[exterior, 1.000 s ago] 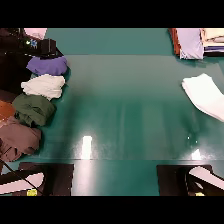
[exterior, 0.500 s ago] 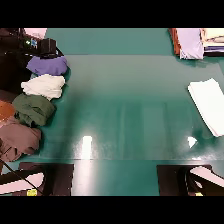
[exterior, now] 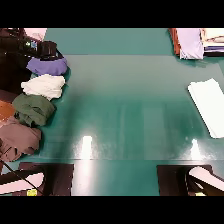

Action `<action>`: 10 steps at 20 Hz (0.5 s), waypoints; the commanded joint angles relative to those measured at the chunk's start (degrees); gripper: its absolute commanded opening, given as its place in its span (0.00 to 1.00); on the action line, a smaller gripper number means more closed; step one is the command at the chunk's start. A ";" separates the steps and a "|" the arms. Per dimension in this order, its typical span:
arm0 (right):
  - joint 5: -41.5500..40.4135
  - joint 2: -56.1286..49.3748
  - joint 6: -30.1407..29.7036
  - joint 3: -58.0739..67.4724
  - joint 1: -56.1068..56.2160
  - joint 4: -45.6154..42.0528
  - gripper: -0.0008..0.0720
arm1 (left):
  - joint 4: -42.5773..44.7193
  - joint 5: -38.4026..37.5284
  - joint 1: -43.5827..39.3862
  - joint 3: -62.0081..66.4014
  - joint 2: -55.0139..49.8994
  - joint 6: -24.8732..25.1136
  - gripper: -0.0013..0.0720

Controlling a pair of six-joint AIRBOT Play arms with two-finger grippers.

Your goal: Fold the shirts.

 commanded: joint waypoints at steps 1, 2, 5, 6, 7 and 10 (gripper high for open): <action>2.19 0.00 0.28 0.98 12.85 7.45 0.77 | -0.15 0.02 -0.02 0.00 -0.02 -0.09 0.05; 2.56 0.00 0.28 0.98 17.53 7.43 0.58 | -0.15 0.50 -0.02 0.00 -0.02 -0.09 0.05; 2.56 0.00 0.24 0.98 29.51 7.34 0.03 | -0.15 1.38 -0.02 0.00 -0.02 -0.09 0.05; 2.21 0.00 0.22 0.98 32.54 7.32 0.03 | -0.15 1.42 -0.02 0.00 -0.02 -0.09 0.05; 2.16 0.00 0.22 0.98 35.19 7.28 0.03 | -0.15 1.42 -0.02 0.00 -0.02 -0.09 0.05; 2.43 0.00 0.22 0.98 40.94 6.95 0.03 | -0.15 1.42 -0.02 0.00 -0.02 -0.09 0.05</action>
